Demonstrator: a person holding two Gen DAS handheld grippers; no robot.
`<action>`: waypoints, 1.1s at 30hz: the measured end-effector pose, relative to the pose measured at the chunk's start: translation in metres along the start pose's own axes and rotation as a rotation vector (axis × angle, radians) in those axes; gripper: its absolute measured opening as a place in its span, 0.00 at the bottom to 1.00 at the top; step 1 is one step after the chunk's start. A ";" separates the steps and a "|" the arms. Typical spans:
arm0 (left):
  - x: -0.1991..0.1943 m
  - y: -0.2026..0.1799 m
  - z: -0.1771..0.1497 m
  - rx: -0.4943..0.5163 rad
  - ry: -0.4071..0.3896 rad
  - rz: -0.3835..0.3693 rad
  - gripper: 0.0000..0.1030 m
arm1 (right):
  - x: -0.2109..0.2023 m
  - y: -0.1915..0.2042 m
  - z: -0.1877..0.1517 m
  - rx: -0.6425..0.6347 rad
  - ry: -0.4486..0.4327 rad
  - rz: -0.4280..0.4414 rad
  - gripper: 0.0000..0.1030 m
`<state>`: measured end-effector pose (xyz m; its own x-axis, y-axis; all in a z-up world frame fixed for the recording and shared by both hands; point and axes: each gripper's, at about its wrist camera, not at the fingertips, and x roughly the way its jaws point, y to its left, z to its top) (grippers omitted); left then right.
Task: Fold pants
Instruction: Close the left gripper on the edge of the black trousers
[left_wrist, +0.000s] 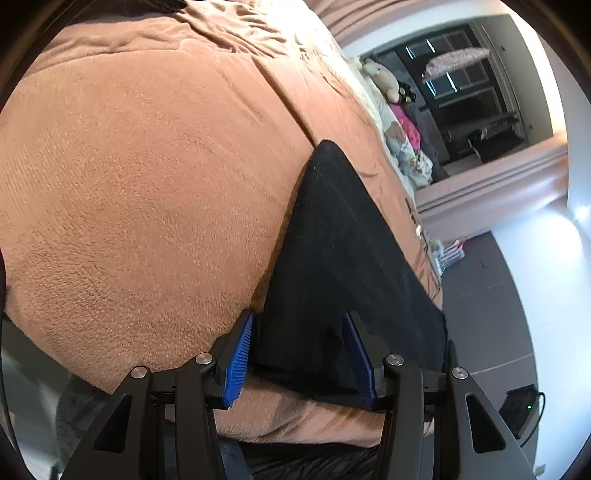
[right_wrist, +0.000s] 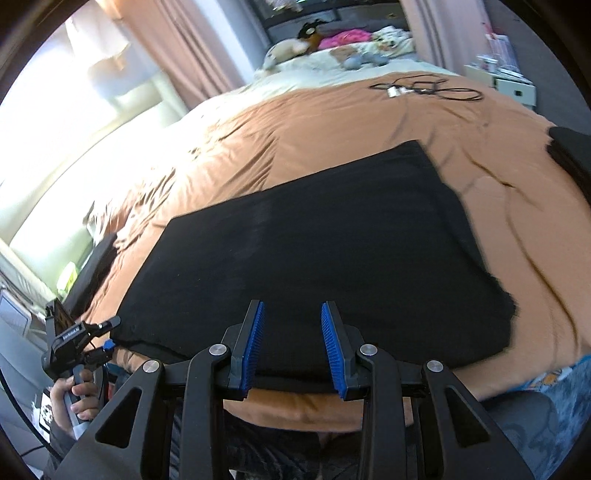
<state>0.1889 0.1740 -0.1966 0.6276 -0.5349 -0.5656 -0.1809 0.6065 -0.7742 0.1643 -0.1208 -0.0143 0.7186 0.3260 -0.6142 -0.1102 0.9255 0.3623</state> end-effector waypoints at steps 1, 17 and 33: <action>0.000 0.000 0.001 -0.007 -0.004 -0.002 0.49 | 0.007 0.003 0.005 -0.003 0.005 0.001 0.29; -0.001 0.003 0.002 -0.104 -0.039 -0.001 0.23 | 0.122 0.055 0.030 -0.124 0.143 -0.024 0.29; -0.012 0.010 0.002 -0.156 -0.038 -0.040 0.20 | 0.121 0.073 0.042 -0.172 0.238 -0.012 0.26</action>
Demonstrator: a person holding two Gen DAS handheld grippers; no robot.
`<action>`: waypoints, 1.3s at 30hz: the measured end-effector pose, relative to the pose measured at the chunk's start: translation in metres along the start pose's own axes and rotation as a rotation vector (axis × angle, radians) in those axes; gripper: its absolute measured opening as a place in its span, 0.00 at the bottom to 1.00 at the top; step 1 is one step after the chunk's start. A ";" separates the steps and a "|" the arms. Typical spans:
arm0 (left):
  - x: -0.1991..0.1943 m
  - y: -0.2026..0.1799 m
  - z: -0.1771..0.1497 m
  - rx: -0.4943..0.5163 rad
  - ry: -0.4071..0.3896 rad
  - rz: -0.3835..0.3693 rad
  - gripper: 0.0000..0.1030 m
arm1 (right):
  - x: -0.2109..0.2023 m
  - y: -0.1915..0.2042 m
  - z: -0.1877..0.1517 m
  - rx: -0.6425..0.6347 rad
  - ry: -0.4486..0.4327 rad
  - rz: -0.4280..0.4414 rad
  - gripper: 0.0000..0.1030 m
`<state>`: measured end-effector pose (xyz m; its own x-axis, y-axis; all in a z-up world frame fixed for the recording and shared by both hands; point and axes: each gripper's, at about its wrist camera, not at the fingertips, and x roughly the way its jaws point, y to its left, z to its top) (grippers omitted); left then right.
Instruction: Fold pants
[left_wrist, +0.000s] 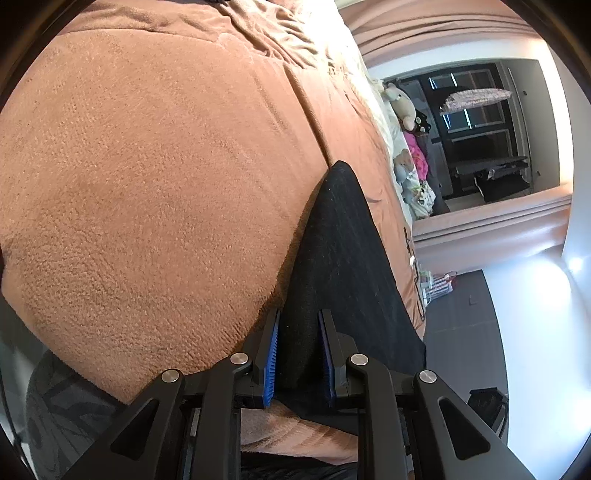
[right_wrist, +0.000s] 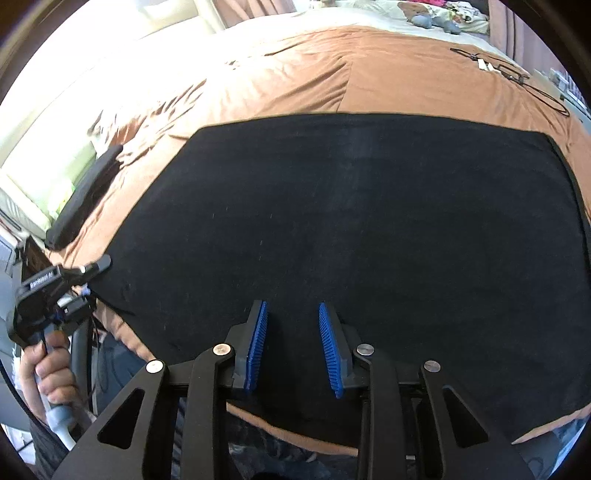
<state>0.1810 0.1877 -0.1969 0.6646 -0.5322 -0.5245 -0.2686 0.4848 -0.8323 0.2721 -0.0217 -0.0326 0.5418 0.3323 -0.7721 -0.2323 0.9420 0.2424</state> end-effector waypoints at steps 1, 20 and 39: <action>0.000 0.000 0.000 -0.002 0.001 0.002 0.20 | 0.001 -0.002 0.004 0.002 -0.003 -0.005 0.26; 0.011 -0.004 0.004 -0.053 -0.010 0.041 0.25 | 0.058 -0.016 0.072 0.052 0.028 -0.042 0.26; 0.016 -0.006 0.004 -0.068 -0.023 0.053 0.26 | 0.101 -0.023 0.126 0.066 0.055 -0.081 0.19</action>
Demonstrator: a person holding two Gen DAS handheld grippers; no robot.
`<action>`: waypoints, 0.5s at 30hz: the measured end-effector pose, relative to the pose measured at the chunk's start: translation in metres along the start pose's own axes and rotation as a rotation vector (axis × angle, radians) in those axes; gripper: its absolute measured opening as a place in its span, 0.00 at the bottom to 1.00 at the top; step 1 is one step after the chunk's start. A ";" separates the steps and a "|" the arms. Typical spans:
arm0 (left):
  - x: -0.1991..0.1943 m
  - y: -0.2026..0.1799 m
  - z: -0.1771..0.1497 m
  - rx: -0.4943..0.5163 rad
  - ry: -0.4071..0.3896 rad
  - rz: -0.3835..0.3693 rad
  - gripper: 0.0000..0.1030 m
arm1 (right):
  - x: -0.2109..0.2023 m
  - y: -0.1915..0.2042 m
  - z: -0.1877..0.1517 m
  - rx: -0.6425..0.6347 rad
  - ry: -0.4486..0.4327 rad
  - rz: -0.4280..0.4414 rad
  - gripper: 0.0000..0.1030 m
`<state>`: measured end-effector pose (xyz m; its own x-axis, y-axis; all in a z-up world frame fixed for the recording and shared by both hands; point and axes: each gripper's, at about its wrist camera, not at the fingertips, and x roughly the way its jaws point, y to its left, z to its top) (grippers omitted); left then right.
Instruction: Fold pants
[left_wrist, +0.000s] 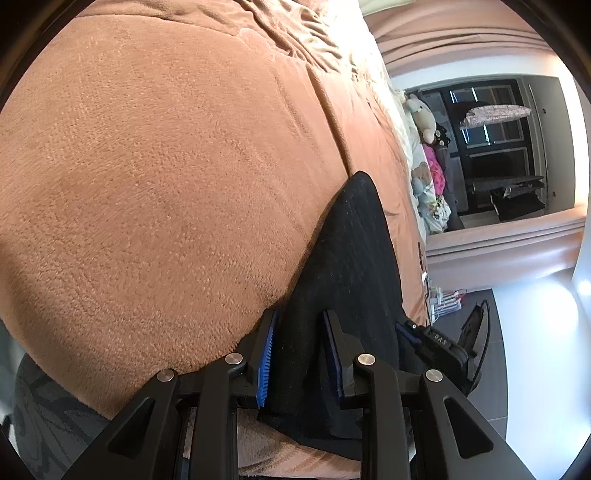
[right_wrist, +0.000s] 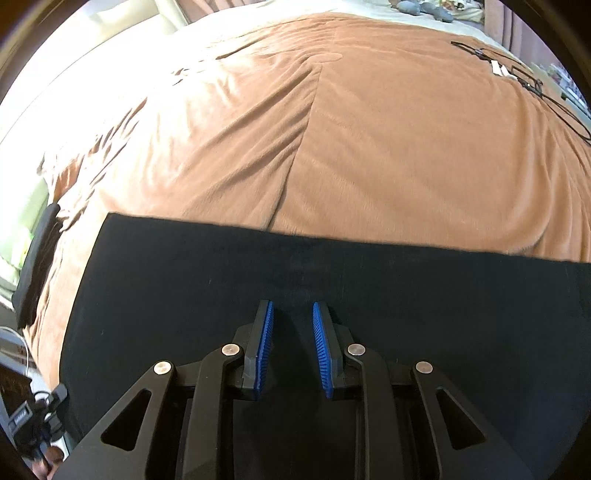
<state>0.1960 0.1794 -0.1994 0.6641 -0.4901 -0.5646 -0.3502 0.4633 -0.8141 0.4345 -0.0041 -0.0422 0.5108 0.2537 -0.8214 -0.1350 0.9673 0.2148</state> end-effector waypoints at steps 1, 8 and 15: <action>0.000 0.000 0.000 -0.002 -0.003 0.000 0.26 | 0.001 0.000 0.000 0.001 0.000 -0.006 0.19; -0.007 -0.001 -0.004 -0.013 -0.016 -0.018 0.16 | -0.010 0.007 -0.024 0.019 0.021 0.019 0.19; -0.023 -0.022 -0.005 0.019 -0.015 -0.098 0.13 | -0.024 0.020 -0.063 0.021 0.032 0.063 0.19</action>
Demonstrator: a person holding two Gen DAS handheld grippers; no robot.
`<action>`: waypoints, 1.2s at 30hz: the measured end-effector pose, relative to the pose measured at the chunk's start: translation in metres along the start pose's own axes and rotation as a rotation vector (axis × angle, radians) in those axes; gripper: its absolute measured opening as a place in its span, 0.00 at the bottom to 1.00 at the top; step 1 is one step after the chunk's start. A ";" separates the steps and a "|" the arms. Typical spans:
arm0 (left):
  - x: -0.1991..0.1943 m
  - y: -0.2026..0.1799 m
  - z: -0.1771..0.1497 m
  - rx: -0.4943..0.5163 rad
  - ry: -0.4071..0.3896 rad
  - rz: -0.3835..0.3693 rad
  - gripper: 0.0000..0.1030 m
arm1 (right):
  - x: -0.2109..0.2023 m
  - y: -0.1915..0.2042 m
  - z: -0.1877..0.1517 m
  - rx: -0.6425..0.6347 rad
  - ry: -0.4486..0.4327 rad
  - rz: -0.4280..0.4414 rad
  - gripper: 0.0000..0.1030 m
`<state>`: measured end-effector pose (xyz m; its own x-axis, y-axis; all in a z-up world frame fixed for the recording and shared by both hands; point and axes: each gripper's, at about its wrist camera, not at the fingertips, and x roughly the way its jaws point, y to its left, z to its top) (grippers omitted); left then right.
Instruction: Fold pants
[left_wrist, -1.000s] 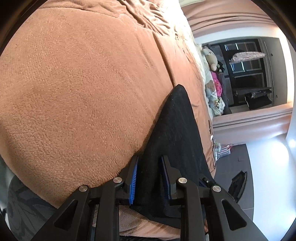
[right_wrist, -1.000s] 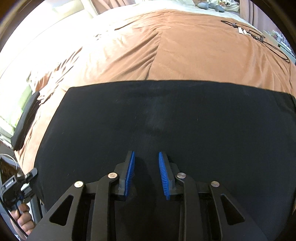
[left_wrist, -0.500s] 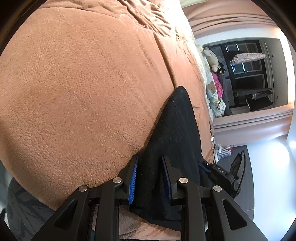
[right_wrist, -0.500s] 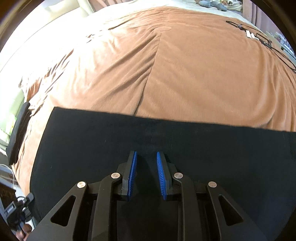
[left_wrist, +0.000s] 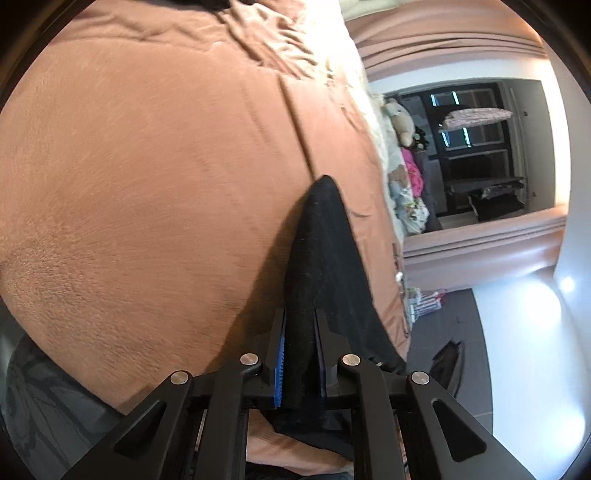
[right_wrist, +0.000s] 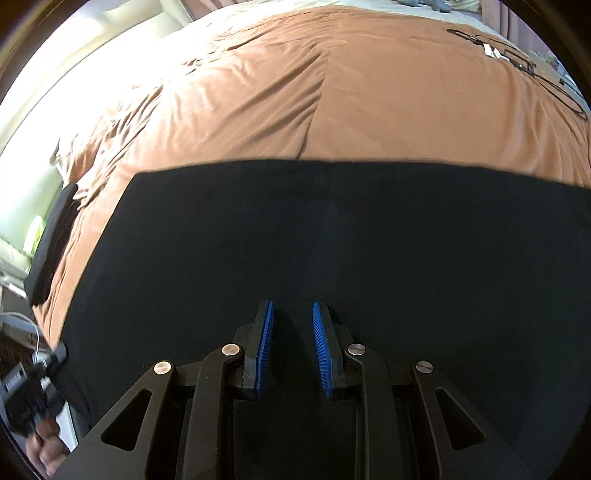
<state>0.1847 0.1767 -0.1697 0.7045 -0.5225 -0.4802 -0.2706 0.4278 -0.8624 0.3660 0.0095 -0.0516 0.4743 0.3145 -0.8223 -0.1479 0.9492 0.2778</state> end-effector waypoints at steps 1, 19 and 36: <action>-0.002 -0.006 0.000 0.011 -0.001 -0.009 0.13 | -0.002 0.002 -0.009 0.005 0.000 0.010 0.19; -0.008 -0.107 -0.017 0.215 0.028 -0.140 0.12 | -0.047 -0.013 -0.101 0.099 -0.027 0.165 0.19; 0.030 -0.214 -0.064 0.398 0.101 -0.197 0.12 | -0.127 -0.105 -0.130 0.222 -0.236 0.190 0.34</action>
<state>0.2217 0.0225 -0.0094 0.6441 -0.6833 -0.3438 0.1495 0.5532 -0.8195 0.2087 -0.1285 -0.0413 0.6473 0.4493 -0.6158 -0.0731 0.8407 0.5366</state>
